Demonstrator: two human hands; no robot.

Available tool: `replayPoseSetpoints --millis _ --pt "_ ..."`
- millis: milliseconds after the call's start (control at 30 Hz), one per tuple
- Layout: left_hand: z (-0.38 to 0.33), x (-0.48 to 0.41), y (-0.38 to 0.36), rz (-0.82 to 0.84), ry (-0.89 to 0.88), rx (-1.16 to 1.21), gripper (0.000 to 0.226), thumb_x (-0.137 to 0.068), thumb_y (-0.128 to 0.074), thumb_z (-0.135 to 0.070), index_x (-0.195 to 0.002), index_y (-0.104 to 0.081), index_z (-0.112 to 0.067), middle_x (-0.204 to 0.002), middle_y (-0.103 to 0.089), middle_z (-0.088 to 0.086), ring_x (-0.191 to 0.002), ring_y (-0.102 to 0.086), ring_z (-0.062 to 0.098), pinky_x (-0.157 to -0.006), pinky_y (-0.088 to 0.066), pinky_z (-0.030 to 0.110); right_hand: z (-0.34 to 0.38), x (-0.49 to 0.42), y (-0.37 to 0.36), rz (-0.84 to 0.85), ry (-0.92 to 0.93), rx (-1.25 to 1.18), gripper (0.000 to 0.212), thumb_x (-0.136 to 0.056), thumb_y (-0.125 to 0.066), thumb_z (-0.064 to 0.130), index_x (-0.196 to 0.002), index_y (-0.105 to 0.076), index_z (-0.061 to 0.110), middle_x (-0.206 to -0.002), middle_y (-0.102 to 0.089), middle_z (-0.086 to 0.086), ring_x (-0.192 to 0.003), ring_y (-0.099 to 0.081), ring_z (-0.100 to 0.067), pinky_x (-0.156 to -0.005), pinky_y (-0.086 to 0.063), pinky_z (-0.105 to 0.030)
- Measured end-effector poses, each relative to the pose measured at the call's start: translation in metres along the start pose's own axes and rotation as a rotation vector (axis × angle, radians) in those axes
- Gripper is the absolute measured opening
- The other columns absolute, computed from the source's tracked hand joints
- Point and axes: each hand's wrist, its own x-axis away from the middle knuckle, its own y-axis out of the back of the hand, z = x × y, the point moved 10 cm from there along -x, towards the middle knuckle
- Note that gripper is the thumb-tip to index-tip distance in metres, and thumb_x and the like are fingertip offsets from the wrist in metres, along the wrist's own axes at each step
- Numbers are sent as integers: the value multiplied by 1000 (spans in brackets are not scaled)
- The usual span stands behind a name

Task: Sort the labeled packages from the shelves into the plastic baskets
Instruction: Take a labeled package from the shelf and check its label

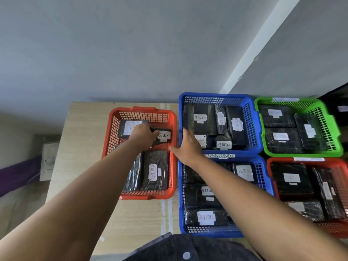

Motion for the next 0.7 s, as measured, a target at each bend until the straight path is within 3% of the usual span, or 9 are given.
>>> replayPoseSetpoints --millis 167,267,400,533,633,700 --pt "-7 -9 0 -30 -35 -51 20 -105 -65 -31 -115 -71 -15 -93 -69 -1 -79 -68 12 -63 -55 24 -6 -6 -6 11 -18 12 101 -93 -72 54 -166 -19 10 -171 -23 -8 -152 -36 -32 -118 -38 -42" --pt "-8 -12 7 -87 -57 -59 22 -102 -71 -26 -121 -76 -17 -103 -74 0 -81 -67 11 -68 -55 23 -10 -9 -10 6 -21 17 101 -91 -71 56 -166 -20 11 -171 -23 -5 -152 -36 -30 -117 -39 -42" --pt "-10 -11 13 -170 -71 -32 22 -98 -75 -19 -120 -78 -16 -109 -78 2 -89 -68 16 -78 -57 28 -11 -10 -9 -44 -18 19 96 -87 -73 54 -162 -31 10 -156 -38 -2 -138 -50 -26 -106 -48 -40" --pt "-11 -9 15 -228 -72 -30 16 -95 -77 -14 -111 -78 -13 -102 -77 3 -87 -69 20 -77 -57 32 -14 -12 -12 -64 -12 -2 87 -82 -71 57 -152 -42 14 -139 -46 2 -122 -59 -25 -95 -57 -41" --pt "-14 -5 17 -244 -68 -36 13 -93 -78 -13 -105 -77 -12 -96 -75 4 -86 -69 22 -79 -63 39 -11 -11 -11 -47 6 -2 91 -85 -72 55 -157 -37 12 -143 -44 1 -127 -56 -25 -99 -54 -40" --pt "-16 -1 18 -246 -69 -19 11 -93 -77 -12 -103 -76 -11 -94 -74 3 -84 -68 22 -77 -61 36 -9 -10 -10 -16 28 -8 96 -90 -71 53 -163 -27 9 -153 -38 -2 -137 -49 -26 -107 -48 -38"
